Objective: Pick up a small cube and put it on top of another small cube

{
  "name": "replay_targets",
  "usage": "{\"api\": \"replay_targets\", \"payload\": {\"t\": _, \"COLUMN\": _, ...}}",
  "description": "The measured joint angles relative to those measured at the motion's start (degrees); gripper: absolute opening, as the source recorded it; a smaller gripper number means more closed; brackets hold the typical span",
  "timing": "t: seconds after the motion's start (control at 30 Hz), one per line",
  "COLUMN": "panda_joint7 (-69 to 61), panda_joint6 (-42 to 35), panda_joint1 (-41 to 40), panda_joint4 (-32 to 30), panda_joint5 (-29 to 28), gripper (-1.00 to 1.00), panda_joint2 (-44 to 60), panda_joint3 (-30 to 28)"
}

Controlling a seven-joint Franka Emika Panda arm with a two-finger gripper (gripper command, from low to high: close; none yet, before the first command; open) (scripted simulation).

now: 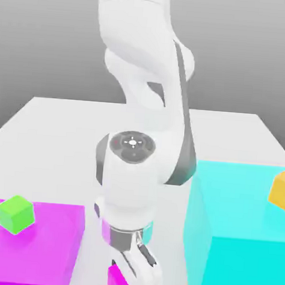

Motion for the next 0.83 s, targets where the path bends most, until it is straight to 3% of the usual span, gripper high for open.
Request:
{"api": "replay_targets", "payload": {"t": 0.1, "panda_joint7": 0.2, "panda_joint6": 0.4, "panda_joint1": 0.2, "panda_joint4": 0.1, "panda_joint5": -0.2, "gripper": -1.0, "panda_joint2": 0.5, "panda_joint3": -0.3}}
{"api": "replay_targets", "payload": {"t": 0.27, "panda_joint7": -3.3, "panda_joint6": -6.8, "panda_joint1": -2.7, "panda_joint4": -1.8, "panda_joint5": 4.2, "gripper": -1.0, "panda_joint2": -8.5, "panda_joint3": 2.9}}
{"api": "replay_targets", "payload": {"t": 0.57, "panda_joint7": -12.7, "panda_joint6": -22.5, "panda_joint1": -19.1, "panda_joint4": -2.5, "panda_joint5": 11.0, "gripper": -1.0, "panda_joint2": -25.1, "panda_joint3": -7.6}}
{"api": "replay_targets", "payload": {"t": 0.7, "panda_joint7": -14.6, "panda_joint6": -18.4, "panda_joint1": -22.0, "panda_joint4": -3.7, "panda_joint5": 12.7, "gripper": -1.0, "panda_joint2": -22.6, "panda_joint3": -7.1}}
{"api": "replay_targets", "payload": {"t": 0.73, "panda_joint7": -14.6, "panda_joint6": -16.2, "panda_joint1": -21.6, "panda_joint4": -4.1, "panda_joint5": 12.6, "gripper": 1.0, "panda_joint2": -20.8, "panda_joint3": -6.9}}
{"api": "replay_targets", "payload": {"t": 0.83, "panda_joint7": -14.6, "panda_joint6": -16.2, "panda_joint1": -21.6, "panda_joint4": -4.1, "panda_joint5": 12.6, "gripper": 1.0, "panda_joint2": -20.8, "panda_joint3": -6.9}}
